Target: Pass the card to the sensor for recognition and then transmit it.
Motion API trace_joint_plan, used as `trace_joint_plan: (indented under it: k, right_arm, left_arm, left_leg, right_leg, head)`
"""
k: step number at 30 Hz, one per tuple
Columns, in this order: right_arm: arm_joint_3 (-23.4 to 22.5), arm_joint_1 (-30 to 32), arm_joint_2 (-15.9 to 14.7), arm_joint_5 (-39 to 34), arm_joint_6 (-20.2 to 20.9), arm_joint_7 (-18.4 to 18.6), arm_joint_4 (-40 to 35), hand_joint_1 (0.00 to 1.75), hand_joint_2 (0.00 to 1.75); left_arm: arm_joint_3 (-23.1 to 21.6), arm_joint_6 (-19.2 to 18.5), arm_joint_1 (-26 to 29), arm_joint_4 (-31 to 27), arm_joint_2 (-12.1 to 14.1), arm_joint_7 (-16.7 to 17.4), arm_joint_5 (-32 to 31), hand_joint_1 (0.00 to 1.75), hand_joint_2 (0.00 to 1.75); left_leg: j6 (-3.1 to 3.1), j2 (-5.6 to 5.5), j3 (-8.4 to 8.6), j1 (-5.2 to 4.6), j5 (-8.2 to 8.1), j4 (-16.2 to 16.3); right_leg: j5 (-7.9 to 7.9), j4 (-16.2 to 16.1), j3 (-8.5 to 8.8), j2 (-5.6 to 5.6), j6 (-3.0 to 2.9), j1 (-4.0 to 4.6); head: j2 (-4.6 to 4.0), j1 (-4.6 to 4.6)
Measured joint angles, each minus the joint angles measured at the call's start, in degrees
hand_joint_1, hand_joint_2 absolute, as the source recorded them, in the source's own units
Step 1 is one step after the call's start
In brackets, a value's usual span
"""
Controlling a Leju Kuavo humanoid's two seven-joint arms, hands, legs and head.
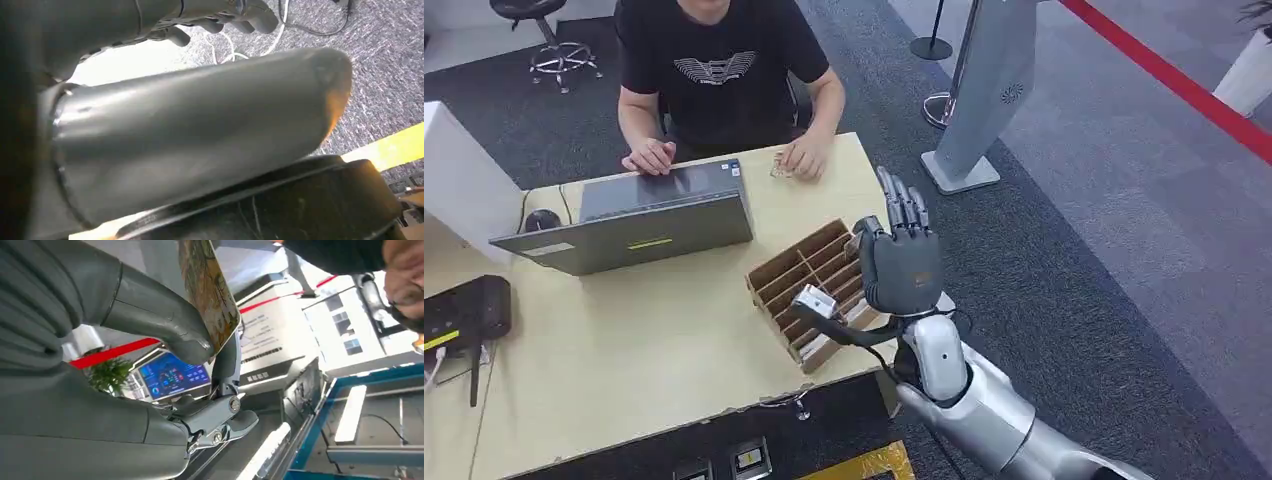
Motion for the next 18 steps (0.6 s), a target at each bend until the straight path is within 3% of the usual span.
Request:
trace_joint_plan:
  k: [5,8,10,14,18]
  right_arm:
    - [-4.81,-0.02,4.20,-4.83,0.00,-10.86,-2.54,1.75,1.75]
    - [-8.75,-0.42,8.05,-7.68,0.00,-19.91,-2.69,1.75,1.75]
    - [-11.43,-0.90,10.86,-8.81,0.00,-23.45,-2.69,1.75,1.75]
    - [-15.92,-2.42,15.07,-10.60,0.07,-29.34,-2.10,1.75,1.75]
    - [-19.37,-5.04,18.45,-9.86,0.11,-30.11,0.00,1.75,1.75]
  left_arm:
    - [-0.11,-0.70,-0.44,0.00,-0.02,0.00,-0.81,0.00,0.00]
    - [-0.13,-1.22,-1.03,0.00,-0.04,0.00,-1.38,0.00,0.00]
    - [-0.15,-1.51,-1.45,0.00,-0.04,0.00,-1.73,0.00,0.00]
    - [-0.15,-2.07,-2.24,0.00,-0.15,0.02,-2.25,0.00,0.00]
    - [-0.15,-2.16,-3.21,0.00,-0.55,0.48,-2.64,0.00,0.00]
  left_leg:
    - [0.00,-0.01,0.00,0.01,0.00,0.00]
    - [-0.01,0.00,0.00,0.01,0.01,0.00]
    - [-0.01,-0.01,0.00,0.01,0.01,0.00]
    - [-0.01,-0.01,-0.01,0.00,0.02,0.00]
    - [-0.01,-0.01,-0.01,0.00,0.02,0.00]
  right_leg:
    - [0.00,0.01,0.00,-0.02,0.00,0.01]
    - [0.00,0.02,0.00,0.00,0.00,0.01]
    - [0.00,0.02,0.00,-0.01,0.00,0.01]
    - [0.00,0.03,0.00,0.00,0.00,0.00]
    - [0.00,0.03,0.01,-0.01,0.00,-0.01]
  head:
    - [0.00,0.00]
    - [0.00,0.00]
    - [0.00,0.00]
    - [0.00,0.00]
    - [0.00,0.00]
